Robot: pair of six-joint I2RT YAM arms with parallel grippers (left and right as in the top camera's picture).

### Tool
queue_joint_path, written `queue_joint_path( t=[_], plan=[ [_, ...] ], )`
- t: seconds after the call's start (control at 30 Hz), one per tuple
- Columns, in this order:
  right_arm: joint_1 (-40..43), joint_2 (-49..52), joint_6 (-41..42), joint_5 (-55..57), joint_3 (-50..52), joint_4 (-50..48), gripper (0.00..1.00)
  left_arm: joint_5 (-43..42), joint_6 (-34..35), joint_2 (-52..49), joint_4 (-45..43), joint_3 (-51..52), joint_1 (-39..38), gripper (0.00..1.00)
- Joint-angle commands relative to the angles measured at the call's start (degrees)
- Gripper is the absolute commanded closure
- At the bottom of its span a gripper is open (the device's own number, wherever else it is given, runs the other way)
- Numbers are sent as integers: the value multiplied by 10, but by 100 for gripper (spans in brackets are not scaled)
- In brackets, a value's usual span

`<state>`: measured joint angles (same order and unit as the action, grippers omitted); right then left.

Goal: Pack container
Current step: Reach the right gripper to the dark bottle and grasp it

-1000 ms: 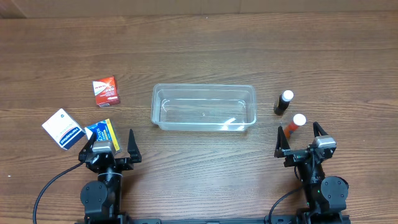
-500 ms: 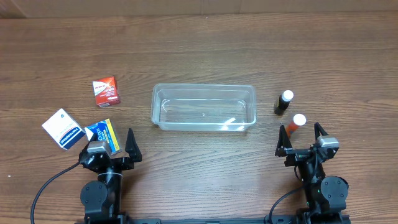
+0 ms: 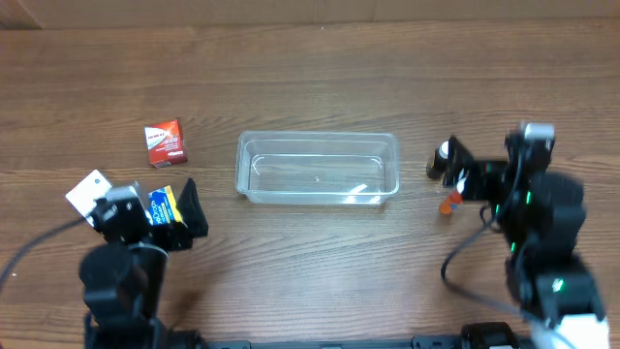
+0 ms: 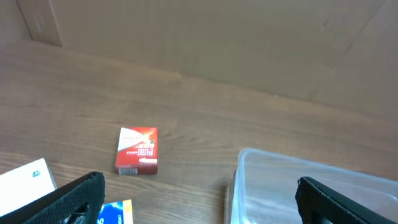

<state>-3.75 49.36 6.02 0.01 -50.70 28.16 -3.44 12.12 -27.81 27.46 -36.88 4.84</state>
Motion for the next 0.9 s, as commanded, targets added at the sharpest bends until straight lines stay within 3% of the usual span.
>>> queue_joint_path(
  t=[0.0,0.13,0.27,0.6,0.87],
  plan=[
    [0,118,2,3,-177,107,0,-6,-2,-100,92,-142,-4,0],
    [9,268,3,-7,-376,318,0,-4,-1,-221,258,-295,-4,0],
    [33,381,2,-58,-479,483,0,2,-3,-325,398,-397,-4,0],
    [35,428,0,-21,-479,470,0,14,-3,-421,443,-407,-4,0],
    [35,564,13,-23,-479,491,0,14,-3,-424,443,-407,-4,0]
  ],
)
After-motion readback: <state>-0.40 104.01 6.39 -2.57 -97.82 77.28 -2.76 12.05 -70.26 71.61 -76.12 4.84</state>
